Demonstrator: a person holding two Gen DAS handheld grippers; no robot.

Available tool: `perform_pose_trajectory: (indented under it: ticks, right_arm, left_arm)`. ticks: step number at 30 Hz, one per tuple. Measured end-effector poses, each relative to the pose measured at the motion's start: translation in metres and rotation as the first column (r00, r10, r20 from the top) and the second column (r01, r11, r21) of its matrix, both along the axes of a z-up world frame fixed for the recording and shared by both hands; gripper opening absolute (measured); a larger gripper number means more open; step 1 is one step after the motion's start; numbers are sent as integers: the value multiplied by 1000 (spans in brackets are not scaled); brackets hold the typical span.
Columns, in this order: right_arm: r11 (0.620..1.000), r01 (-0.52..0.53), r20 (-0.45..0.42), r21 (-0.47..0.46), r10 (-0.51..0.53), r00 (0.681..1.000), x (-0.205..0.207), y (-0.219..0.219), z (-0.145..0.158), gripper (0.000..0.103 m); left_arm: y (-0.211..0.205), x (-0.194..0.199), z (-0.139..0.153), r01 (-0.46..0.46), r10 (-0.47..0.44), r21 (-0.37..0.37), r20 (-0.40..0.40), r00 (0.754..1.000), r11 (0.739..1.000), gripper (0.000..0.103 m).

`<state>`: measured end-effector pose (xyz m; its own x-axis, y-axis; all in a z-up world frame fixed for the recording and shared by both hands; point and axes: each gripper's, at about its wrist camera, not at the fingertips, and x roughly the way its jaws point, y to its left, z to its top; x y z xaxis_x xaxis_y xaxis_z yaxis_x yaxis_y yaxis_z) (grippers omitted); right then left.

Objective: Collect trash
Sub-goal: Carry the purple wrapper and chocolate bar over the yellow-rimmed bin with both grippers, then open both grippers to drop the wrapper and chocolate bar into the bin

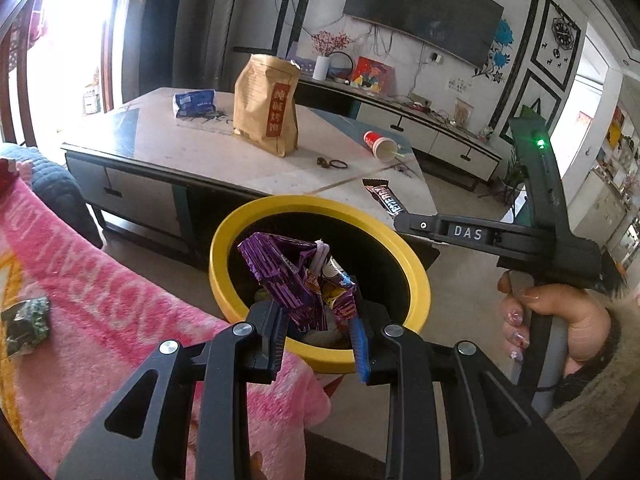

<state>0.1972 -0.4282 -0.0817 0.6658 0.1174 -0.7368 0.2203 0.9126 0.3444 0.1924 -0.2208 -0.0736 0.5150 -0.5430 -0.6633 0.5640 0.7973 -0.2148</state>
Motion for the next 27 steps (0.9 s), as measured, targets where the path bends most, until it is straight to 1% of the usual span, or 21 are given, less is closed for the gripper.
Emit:
perform_pose_trajectory:
  ticks: [6,9,10,11,12,14,15,16,17,20,27]
  right_arm:
    - [1000,11,-8,21,-11,1000,0,-6,-4,16]
    - [999,14,-11,37,-13,1000,0,-8,-6,19]
    - [999,16,-11,48,-15,1000,1,-9,-7,26]
    - [998,28,-10,54,-27,1000,0,-10,-7,40]
    - [997,53,-8,54,-53,999,-1,-11,-7,44]
    - [997,59,-8,56,-58,998,0,-12,-7,45]
    - [997,62,-5,55,-61,998,-1,-12,-6,47]
    - [996,66,0,53,-67,998,-1,-12,-5,50]
    - [996,71,6,51,-71,997,-2,-12,-4,53]
    - [997,66,22,41,-67,998,-2,-8,1,55]
    - [1000,8,82,-13,-7,997,-4,18,19,62]
  left_arm:
    - [-18,11,-14,19,-18,22,-16,1000,1000,26]
    - [-24,18,-18,27,-26,22,-22,999,999,29]
    - [-26,20,-19,25,-24,23,-12,1000,999,40]
    - [-27,22,-20,23,-23,22,-8,1000,1000,54]
    - [-28,23,-20,18,-18,20,-8,1000,1000,59]
    - [-26,25,-21,5,-5,13,-9,1000,1000,86]
    - [-24,25,-20,0,0,9,-3,1000,1000,92]
    - [-21,24,-18,-7,7,6,8,1000,1000,95]
    - [-17,23,-17,-15,14,7,14,1000,1000,95]
    - [-6,21,-12,-47,47,4,29,998,999,96]
    - [25,13,1,-137,138,-22,57,989,990,96]
